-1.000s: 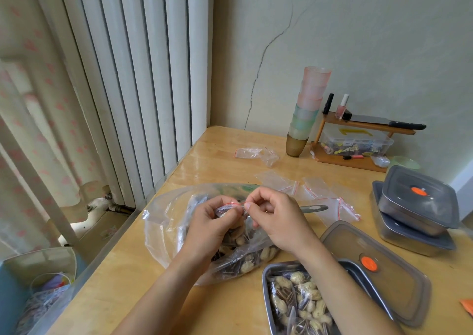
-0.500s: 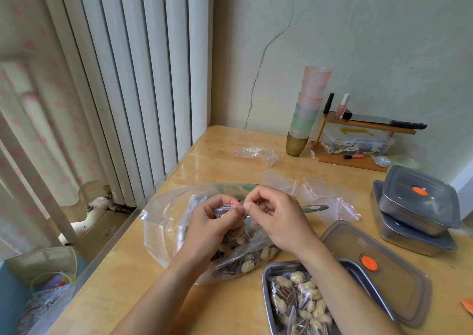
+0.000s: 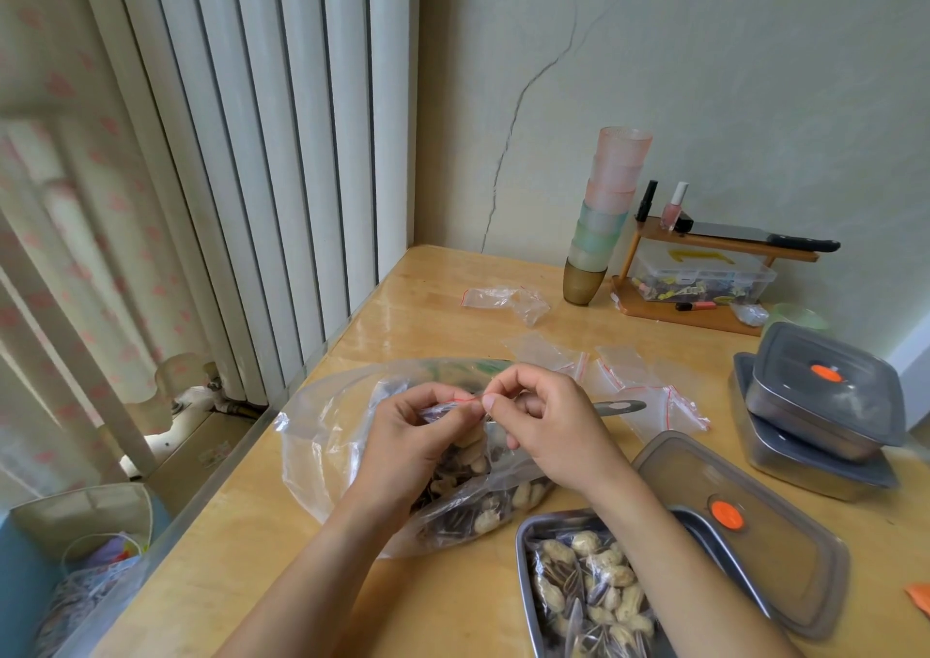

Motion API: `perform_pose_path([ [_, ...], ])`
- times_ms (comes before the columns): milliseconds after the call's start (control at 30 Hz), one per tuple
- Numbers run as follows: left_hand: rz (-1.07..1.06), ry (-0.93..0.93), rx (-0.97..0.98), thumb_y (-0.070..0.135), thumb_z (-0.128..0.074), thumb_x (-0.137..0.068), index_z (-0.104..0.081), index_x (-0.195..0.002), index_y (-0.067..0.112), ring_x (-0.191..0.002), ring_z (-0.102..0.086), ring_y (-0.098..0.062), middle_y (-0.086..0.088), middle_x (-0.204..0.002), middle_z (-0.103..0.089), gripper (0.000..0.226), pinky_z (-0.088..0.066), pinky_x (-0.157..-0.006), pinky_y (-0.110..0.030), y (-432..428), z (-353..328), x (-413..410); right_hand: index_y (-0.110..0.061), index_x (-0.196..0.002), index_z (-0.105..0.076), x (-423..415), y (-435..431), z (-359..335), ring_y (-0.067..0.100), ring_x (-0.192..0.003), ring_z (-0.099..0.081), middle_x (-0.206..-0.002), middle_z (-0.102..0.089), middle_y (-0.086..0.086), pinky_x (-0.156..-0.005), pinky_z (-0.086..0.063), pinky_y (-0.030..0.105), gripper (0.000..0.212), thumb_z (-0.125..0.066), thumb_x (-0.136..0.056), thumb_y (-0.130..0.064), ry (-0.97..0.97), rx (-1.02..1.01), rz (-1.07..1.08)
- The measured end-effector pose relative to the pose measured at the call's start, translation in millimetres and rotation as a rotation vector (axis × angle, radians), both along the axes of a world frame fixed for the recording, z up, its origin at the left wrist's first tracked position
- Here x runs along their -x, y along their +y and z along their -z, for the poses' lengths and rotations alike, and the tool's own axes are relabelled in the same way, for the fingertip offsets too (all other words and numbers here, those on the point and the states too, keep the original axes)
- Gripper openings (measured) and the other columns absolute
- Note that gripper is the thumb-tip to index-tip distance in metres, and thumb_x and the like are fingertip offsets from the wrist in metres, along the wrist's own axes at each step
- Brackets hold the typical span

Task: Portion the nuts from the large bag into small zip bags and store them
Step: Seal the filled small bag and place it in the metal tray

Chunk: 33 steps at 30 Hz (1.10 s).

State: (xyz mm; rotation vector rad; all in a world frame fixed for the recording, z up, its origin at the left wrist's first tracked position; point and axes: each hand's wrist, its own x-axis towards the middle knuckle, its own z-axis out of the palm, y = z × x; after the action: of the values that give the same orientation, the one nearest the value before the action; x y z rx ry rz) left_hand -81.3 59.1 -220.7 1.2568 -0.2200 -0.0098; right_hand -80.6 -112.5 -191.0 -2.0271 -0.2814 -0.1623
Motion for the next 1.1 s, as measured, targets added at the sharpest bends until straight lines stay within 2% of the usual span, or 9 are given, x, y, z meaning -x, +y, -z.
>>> perform_pose_path([
  [100,0.018,0.016,-0.027,0.006,-0.071,-0.093,-0.07,-0.094,-0.005,-0.057,-0.062,-0.022,-0.02,-0.07,-0.062,0.011,-0.053,-0.056,-0.028,-0.9,0.2,0.3,-0.022,-0.085,-0.068,0.9,2.0,0.1,0.016,-0.058,-0.059,-0.066,-0.069,0.0,-0.06,-0.05,0.036,0.014,-0.066,-0.098,-0.017,-0.029,0.048,0.03],
  [233,0.0,0.027,-0.082,0.025,-0.072,-0.092,-0.073,-0.094,0.008,-0.08,-0.063,-0.023,-0.012,-0.086,-0.071,0.018,-0.051,-0.078,-0.041,1.8,3.6,-4.6,-0.017,-0.086,-0.065,1.4,3.3,1.2,0.014,-0.055,-0.057,-0.056,-0.061,-0.002,-0.056,-0.044,0.027,0.014,-0.063,-0.099,-0.018,-0.008,0.031,0.094],
  [367,-0.032,0.038,-0.065,0.03,-0.072,-0.085,-0.071,-0.087,0.009,-0.075,-0.059,-0.019,-0.005,-0.078,-0.066,0.021,-0.048,-0.075,-0.038,2.2,3.2,-4.0,-0.016,-0.088,-0.065,1.7,1.5,0.6,0.009,-0.056,-0.061,-0.057,-0.063,-0.003,-0.059,-0.046,0.023,0.012,-0.063,-0.099,-0.019,0.038,-0.012,0.096],
  [533,-0.052,0.028,-0.061,0.016,-0.071,-0.095,-0.07,-0.088,0.005,-0.071,-0.061,-0.029,-0.017,-0.076,-0.066,0.013,-0.053,-0.07,-0.043,2.1,5.3,-4.1,-0.023,-0.09,-0.067,3.3,1.9,-0.8,0.02,-0.063,-0.066,-0.066,-0.068,-0.004,-0.063,-0.051,0.032,0.007,-0.068,-0.096,-0.022,0.016,0.014,0.038],
  [633,-0.046,-0.047,-0.143,0.014,-0.067,-0.098,-0.07,-0.089,0.008,-0.071,-0.062,-0.028,-0.025,-0.083,-0.07,0.012,-0.051,-0.067,-0.039,0.9,3.7,0.2,-0.026,-0.087,-0.069,3.1,2.3,2.1,0.015,-0.058,-0.058,-0.069,-0.068,0.002,-0.059,-0.045,0.03,0.008,-0.073,-0.093,-0.023,-0.014,0.074,0.019],
  [700,-0.032,-0.067,-0.171,0.018,-0.067,-0.099,-0.069,-0.091,0.011,-0.07,-0.062,-0.027,-0.021,-0.084,-0.072,0.011,-0.05,-0.067,-0.04,-0.1,4.8,1.2,-0.025,-0.085,-0.069,1.9,1.7,4.1,0.009,-0.055,-0.053,-0.065,-0.065,0.002,-0.056,-0.042,0.027,0.009,-0.074,-0.093,-0.022,-0.026,0.09,0.025],
  [833,-0.02,-0.083,-0.224,0.028,-0.071,-0.097,-0.067,-0.102,0.021,-0.069,-0.056,-0.021,-0.01,-0.078,-0.066,0.01,-0.048,-0.06,-0.028,-1.0,3.4,1.6,-0.024,-0.087,-0.071,1.6,1.3,1.3,0.028,-0.065,-0.065,-0.071,-0.073,-0.004,-0.065,-0.055,0.042,0.009,-0.072,-0.094,-0.019,0.004,0.033,0.045],
  [967,0.029,-0.091,-0.177,0.019,-0.071,-0.096,-0.066,-0.112,0.013,-0.082,-0.063,-0.032,-0.022,-0.098,-0.068,0.017,-0.055,-0.073,-0.033,-1.7,1.8,1.9,-0.018,-0.091,-0.069,1.7,0.6,-0.5,0.017,-0.063,-0.064,-0.082,-0.078,0.001,-0.061,-0.05,0.028,0.007,-0.068,-0.097,-0.016,0.069,-0.059,0.064],
  [1100,0.075,-0.063,-0.106,0.019,-0.074,-0.093,-0.07,-0.106,0.008,-0.085,-0.065,-0.018,-0.011,-0.094,-0.072,0.017,-0.053,-0.075,-0.031,-0.4,1.5,-0.9,-0.021,-0.086,-0.068,0.8,0.7,1.0,0.026,-0.068,-0.065,-0.084,-0.079,-0.002,-0.069,-0.055,0.04,0.01,-0.068,-0.095,-0.016,0.026,-0.023,0.07],
])
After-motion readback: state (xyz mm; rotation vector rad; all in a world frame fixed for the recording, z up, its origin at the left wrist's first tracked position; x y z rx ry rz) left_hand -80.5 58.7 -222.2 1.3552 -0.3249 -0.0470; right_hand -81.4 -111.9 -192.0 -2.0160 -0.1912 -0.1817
